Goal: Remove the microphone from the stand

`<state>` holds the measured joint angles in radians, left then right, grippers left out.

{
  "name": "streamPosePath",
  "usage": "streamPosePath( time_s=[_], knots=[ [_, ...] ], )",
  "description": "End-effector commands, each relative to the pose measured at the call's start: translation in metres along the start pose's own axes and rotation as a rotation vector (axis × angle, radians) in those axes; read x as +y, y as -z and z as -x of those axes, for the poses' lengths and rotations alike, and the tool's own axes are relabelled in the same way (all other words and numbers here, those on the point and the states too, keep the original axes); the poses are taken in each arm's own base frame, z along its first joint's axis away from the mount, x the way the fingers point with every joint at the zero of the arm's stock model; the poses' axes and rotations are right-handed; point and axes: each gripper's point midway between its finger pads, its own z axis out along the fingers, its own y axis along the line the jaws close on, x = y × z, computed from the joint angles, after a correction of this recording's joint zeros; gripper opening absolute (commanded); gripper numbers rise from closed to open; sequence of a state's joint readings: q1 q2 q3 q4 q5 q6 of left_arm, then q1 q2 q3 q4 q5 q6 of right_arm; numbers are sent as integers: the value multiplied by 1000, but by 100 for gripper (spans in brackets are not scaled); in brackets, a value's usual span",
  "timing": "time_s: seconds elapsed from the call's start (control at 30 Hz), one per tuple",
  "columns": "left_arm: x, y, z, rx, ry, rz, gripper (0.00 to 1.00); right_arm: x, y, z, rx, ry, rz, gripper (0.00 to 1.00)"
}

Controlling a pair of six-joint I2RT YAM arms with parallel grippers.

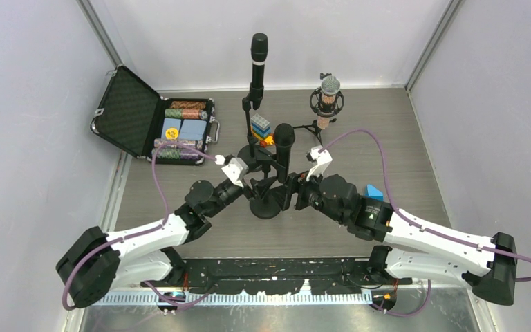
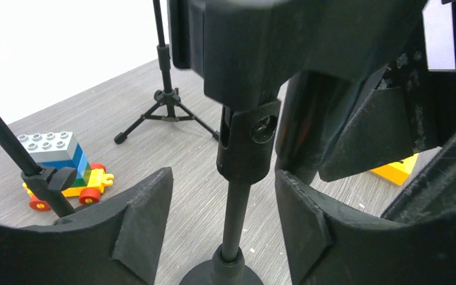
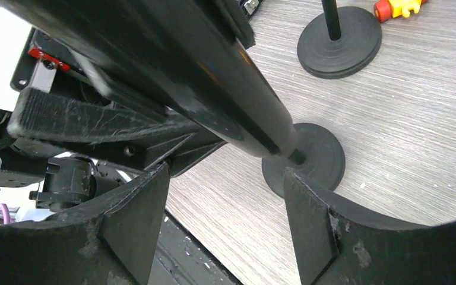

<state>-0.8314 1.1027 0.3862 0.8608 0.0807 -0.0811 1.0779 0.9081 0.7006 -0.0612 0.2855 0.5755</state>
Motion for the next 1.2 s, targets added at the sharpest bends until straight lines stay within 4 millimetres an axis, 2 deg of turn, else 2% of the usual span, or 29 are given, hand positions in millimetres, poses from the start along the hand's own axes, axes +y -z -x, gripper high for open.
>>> streamPosePath(
  time_s=[0.0,0.1,0.2,0.33,0.53,0.83,1.07,1.17],
  knots=[
    [-8,2,49,-106,16,-33,70,5,10,18,31,18,-62,77],
    [-9,6,56,-81,10,-36,78,3,14,35,-7,24,-109,78],
    [-10,8,58,-57,-5,-43,82,-2,16,49,-56,24,-157,79],
    [-13,7,70,-84,-13,-58,84,9,15,74,-110,22,-155,80],
    [-13,4,74,-47,-13,-81,83,28,10,91,-125,18,-110,80],
    [-12,8,61,-26,-2,-110,54,35,10,106,-175,-4,-100,80],
    [-15,5,59,-43,-4,-131,37,45,6,121,-218,-27,-94,80],
    [-16,4,58,-39,0,-135,25,51,3,127,-237,-13,-107,80]
  ],
)
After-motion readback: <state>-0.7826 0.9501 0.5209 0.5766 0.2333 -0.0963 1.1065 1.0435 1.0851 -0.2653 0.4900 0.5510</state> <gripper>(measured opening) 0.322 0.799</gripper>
